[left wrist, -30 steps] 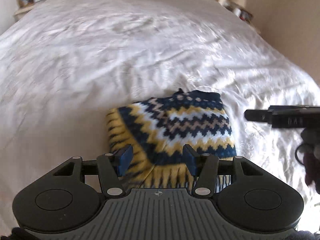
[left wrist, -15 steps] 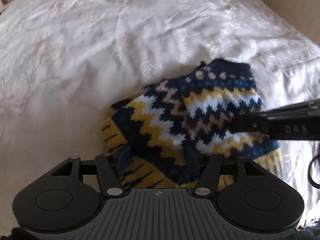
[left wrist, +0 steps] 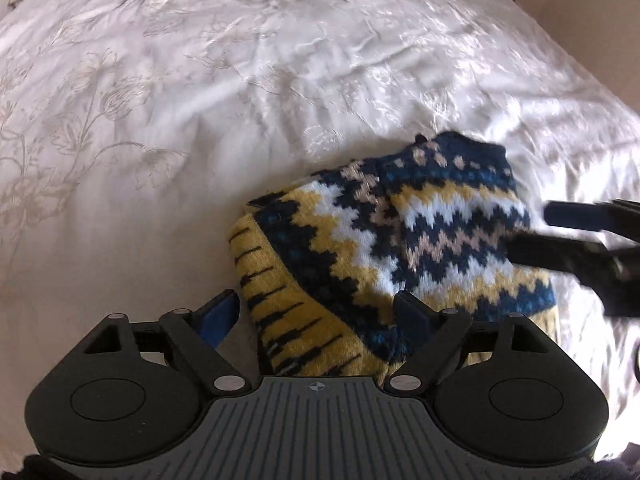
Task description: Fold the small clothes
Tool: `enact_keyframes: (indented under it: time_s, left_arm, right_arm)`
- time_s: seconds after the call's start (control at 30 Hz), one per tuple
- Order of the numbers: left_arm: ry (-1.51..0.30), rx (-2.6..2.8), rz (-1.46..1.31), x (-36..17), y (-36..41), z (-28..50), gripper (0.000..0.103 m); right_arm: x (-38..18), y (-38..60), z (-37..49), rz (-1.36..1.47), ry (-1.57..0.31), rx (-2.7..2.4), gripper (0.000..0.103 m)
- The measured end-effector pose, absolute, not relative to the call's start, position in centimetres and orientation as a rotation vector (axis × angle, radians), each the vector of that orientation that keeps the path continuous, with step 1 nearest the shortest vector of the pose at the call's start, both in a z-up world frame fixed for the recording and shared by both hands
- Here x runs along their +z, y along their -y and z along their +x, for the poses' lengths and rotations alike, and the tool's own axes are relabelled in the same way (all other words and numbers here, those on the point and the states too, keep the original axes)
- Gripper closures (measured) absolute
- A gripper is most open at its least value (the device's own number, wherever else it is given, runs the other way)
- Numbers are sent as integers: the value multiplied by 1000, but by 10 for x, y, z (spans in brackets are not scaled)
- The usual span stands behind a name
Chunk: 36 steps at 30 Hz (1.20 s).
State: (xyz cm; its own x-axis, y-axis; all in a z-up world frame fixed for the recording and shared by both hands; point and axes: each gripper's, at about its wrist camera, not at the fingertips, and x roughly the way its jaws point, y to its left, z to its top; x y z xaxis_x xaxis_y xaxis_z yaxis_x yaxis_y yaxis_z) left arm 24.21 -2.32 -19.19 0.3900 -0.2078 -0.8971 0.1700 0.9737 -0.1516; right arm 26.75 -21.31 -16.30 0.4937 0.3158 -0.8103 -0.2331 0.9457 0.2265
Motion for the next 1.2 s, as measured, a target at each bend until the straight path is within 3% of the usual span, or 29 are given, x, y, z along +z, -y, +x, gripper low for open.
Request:
enact_keyframes:
  time_s: [0.07, 0.13, 0.17, 0.27, 0.7, 1.2]
  left_arm:
    - [-1156, -238, -33, -200, 24, 243, 16]
    - [-1160, -227, -33, -207, 23, 245, 2]
    - [-1160, -224, -24, -211, 22, 248, 0]
    - [-1170, -244, -29, -216, 20, 251, 0]
    - [-1126, -308, 69, -177, 36, 214, 1]
    - [-1184, -314, 92, -194, 35, 174, 1]
  right_arm:
    - [-170, 207, 256, 18, -1025, 284, 23]
    - [-187, 207, 251, 15, -1075, 240, 23]
    - [-196, 211, 249, 35, -1109, 219, 20]
    - [-215, 222, 251, 142, -1144, 154, 8]
    - [-179, 226, 224, 251, -1065, 149, 7]
    - [-201, 206, 186, 207, -1198, 123, 7]
